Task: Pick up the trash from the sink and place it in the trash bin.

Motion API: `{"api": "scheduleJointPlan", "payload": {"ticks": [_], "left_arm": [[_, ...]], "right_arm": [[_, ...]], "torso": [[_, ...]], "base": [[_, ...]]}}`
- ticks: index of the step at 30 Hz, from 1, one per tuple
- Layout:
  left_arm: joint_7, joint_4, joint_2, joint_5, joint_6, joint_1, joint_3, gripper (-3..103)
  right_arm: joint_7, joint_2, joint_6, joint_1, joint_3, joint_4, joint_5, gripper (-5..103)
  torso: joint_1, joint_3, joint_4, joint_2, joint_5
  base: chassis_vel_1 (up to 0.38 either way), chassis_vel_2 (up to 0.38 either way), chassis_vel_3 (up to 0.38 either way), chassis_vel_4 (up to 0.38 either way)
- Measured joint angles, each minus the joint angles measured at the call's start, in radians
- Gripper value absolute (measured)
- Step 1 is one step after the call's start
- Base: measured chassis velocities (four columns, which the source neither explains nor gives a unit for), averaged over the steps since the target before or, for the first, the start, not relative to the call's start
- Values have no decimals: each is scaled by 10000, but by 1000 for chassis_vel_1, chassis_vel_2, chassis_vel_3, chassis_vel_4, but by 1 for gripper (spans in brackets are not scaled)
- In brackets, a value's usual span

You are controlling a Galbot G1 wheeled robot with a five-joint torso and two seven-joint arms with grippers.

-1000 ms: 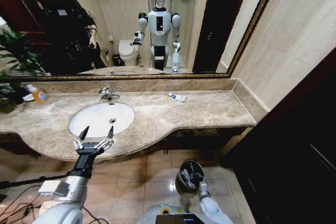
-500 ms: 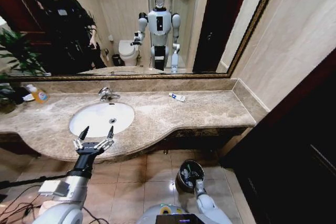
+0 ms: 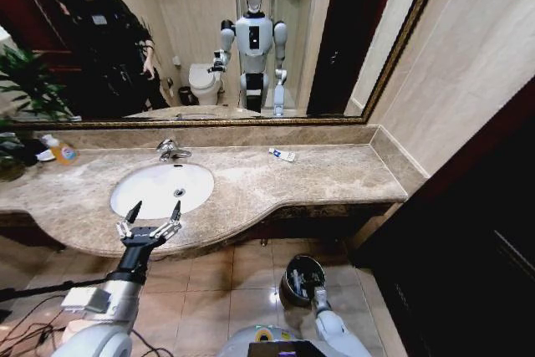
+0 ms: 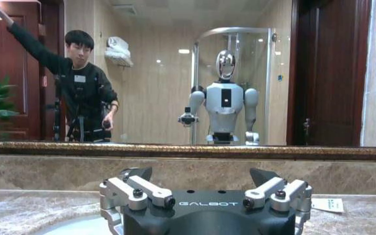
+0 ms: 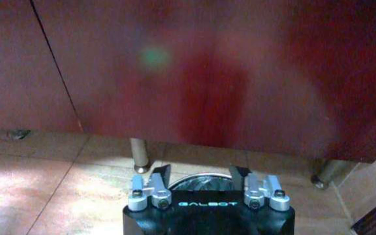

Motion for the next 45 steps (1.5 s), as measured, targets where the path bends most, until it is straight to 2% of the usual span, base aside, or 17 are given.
{"api": "scheduleJointPlan", "payload": {"ticks": [1,2,5,7,9,12,30,36,40,45], "left_arm": [[0,0,0,0,1,0,0,100],[0,0,0,0,1,0,0,100],[0,0,0,0,0,0,0,100],[0,0,0,0,0,0,0,100],[0,0,0,0,0,0,0,100],[0,0,0,0,0,0,0,100],[0,0,0,0,0,0,0,100],[0,0,1,0,0,0,0,100],[0,0,0,0,0,0,0,100],[0,-1,0,0,0,0,0,100]], "right_arm": [[3,17,-2,-4,0,5,4,69],[3,17,-2,-4,0,5,4,69],[8,88,-4,-13,-4,-8,12,85],[8,105,-4,-14,-6,-17,14,85],[9,135,-4,-14,-12,-26,16,95],[10,140,-4,-7,-21,-39,15,100],[63,41,-114,-221,-14,348,52,100],[355,-407,-849,-1159,-105,2712,1090,100],[672,-718,-686,-1863,74,4408,983,100],[741,-1070,-982,-2758,303,6788,1234,100]], "torso": [[0,0,0,0,0],[0,0,0,0,0],[0,0,0,0,0],[0,0,0,0,0],[0,0,0,0,0],[0,0,0,0,0],[0,0,0,0,2],[0,0,0,0,2],[0,0,0,0,4],[0,0,0,1,2]], "base": [[0,0,0,0],[0,0,0,0],[0,0,0,0],[0,0,0,0],[0,0,0,0],[0,0,0,0],[0,0,0,0],[0,0,0,0],[0,0,0,0],[0,0,0,0]]}}
